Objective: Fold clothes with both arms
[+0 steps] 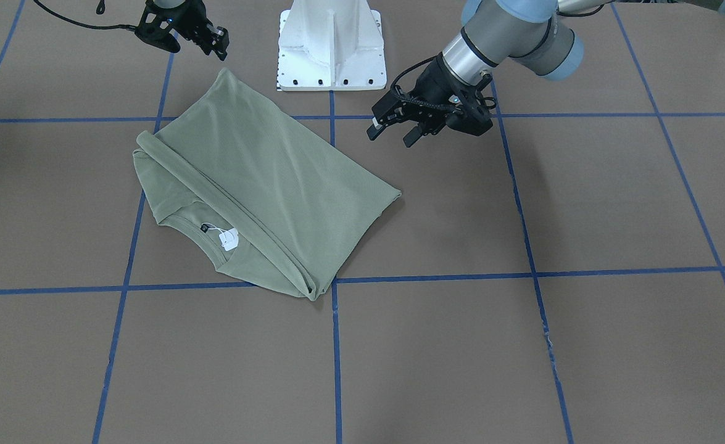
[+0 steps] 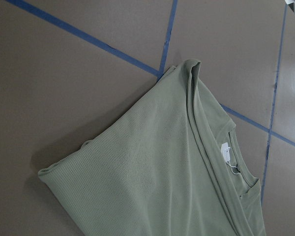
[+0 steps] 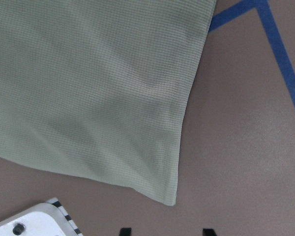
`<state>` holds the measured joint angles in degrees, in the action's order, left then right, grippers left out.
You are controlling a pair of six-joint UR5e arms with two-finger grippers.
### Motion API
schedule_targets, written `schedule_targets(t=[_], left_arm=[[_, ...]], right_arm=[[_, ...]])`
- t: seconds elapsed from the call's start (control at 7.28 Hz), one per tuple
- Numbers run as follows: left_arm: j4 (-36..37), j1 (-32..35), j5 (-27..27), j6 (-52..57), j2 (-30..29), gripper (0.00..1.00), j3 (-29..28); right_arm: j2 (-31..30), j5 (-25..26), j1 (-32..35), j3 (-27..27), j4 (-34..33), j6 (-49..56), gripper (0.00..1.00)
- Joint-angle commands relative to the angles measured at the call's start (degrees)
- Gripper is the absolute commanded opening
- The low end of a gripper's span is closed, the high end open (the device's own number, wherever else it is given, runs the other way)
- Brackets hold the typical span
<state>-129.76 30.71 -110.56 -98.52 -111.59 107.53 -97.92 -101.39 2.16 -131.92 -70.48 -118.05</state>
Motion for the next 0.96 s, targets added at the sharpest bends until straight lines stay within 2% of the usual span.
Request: schedule_targets(t=[0.0,0.14,0.27,0.55,0.82], left_arm=[[5.01,-3.80,0.43,-3.24,-0.38,0.99,-1.78],[5.21,-3.90,0.60,-3.17,-0.38,0.96,-2.67],[5.30,-3.99,3.13,-2.82,-1.07,0.91,-4.07],[5.22,-3.99,7.00,-2.29,-4.76,0.85,-10.21],[5.21,-4.07,8.87,-2.29,-4.95,0.80,-12.42]], right_arm=[[0.10,4.17,-1.45,-2.64,-6.21,-0.95,1.00],[0.36,4.97,0.89,-2.64,-6.86,-0.95,1.00],[0.45,4.98,3.09,-2.64,-6.86,-0.95,1.00],[1.23,6.72,3.20,-1.42,-6.86,-0.86,1.00],[2.20,7.88,4.77,-0.27,-6.86,-0.16,1.00]])
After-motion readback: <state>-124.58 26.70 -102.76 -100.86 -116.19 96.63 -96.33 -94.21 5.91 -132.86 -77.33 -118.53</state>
